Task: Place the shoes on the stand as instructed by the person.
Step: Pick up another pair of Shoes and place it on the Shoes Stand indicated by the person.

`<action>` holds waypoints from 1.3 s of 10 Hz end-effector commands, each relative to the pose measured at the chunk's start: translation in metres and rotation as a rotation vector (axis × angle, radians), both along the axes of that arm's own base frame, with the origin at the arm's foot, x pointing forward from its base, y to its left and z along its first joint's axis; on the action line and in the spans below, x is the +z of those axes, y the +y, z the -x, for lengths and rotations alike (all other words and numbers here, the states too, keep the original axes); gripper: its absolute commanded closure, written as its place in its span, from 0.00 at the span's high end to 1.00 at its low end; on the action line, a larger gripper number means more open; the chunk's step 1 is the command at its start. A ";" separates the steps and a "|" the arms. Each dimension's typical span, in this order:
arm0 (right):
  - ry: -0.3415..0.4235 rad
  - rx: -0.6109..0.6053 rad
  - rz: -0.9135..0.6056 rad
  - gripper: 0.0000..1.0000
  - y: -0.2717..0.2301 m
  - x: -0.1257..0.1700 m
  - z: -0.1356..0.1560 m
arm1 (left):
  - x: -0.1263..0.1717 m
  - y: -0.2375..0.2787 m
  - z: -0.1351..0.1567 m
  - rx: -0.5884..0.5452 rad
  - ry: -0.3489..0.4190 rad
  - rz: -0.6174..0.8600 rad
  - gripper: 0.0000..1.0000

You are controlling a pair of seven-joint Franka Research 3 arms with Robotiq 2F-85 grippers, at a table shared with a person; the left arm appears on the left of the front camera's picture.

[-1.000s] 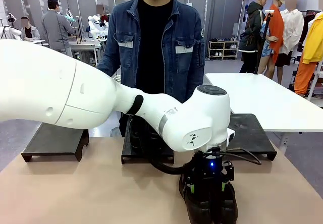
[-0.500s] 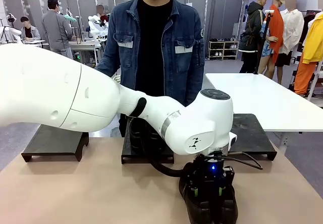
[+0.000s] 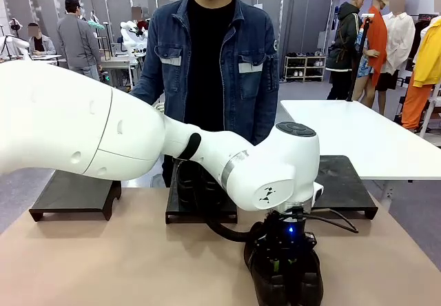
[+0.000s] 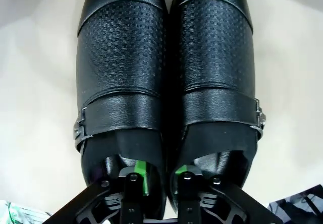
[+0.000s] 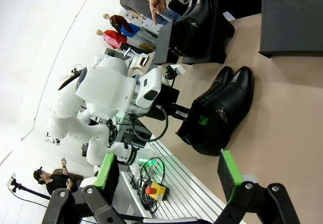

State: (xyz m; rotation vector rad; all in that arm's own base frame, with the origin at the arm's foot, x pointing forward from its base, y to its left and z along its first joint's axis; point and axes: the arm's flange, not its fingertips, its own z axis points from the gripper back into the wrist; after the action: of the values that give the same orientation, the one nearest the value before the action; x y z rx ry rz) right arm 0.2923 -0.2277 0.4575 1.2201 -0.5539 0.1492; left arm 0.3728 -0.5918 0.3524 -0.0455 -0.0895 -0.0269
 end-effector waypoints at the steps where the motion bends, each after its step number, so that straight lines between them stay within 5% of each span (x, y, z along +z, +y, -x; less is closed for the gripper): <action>1: -0.010 -0.001 -0.010 1.00 -0.001 0.002 0.000 | 0.001 -0.003 -0.004 0.013 0.004 -0.033 0.00; 4: -0.010 -0.001 -0.010 1.00 -0.001 0.002 0.000 | 0.012 -0.003 -0.004 0.016 0.002 -0.031 0.00; 8: -0.010 -0.001 -0.010 1.00 -0.001 0.002 0.000 | 0.107 0.029 0.003 -0.125 -0.021 -0.020 0.00; 13: -0.010 -0.001 -0.010 1.00 -0.001 0.002 0.000 | 0.188 0.203 -0.006 -0.241 -0.068 -0.016 0.00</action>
State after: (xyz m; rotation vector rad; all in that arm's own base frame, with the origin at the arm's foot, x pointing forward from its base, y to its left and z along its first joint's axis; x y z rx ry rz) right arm 0.2923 -0.2277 0.4574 1.2202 -0.5537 0.1489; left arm 0.3916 -0.4410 0.5335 0.0200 -0.1417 -0.2322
